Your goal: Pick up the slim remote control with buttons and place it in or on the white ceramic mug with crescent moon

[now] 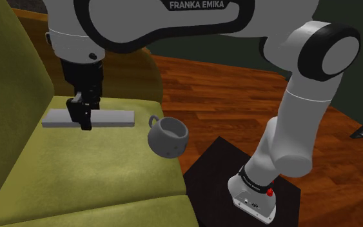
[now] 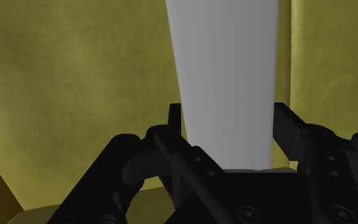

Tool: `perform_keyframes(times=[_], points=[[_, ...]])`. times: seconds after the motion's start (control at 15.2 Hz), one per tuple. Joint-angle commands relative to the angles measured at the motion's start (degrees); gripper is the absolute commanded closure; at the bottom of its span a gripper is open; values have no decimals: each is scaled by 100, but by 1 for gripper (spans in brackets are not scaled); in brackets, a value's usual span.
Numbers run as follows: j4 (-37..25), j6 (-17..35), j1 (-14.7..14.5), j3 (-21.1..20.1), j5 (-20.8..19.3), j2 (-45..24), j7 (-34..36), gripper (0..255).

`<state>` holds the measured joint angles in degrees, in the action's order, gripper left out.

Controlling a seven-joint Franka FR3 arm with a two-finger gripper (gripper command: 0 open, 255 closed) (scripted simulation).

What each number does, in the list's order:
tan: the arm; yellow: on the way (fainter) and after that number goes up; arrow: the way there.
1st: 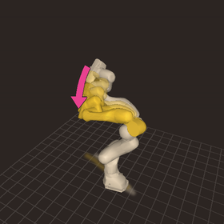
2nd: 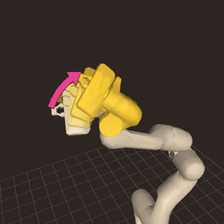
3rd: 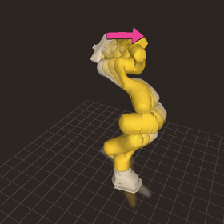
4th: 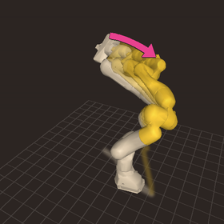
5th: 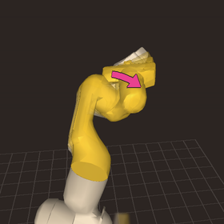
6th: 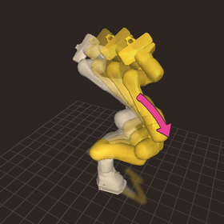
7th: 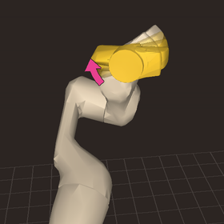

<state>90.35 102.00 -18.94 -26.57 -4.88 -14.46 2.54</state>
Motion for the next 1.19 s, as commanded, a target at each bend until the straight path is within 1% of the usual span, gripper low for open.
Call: perform_keyframes(times=[0.0, 0.26, 0.59, 0.99, 1.06, 1.12], points=[[423, 101, 168, 24, 160, 358, -191, 255], [1496, 338, 503, 156, 570, 1280, -724, 255], [2612, 463, 744, 470, 970, 2329, -1429, 255], [3706, 433, 905, 977, 1197, 3446, -2239, 255], [3999, 395, 957, 1145, 1211, 3765, -2480, 255], [4067, 474, 949, 1144, 1212, 3753, -2479, 255]])
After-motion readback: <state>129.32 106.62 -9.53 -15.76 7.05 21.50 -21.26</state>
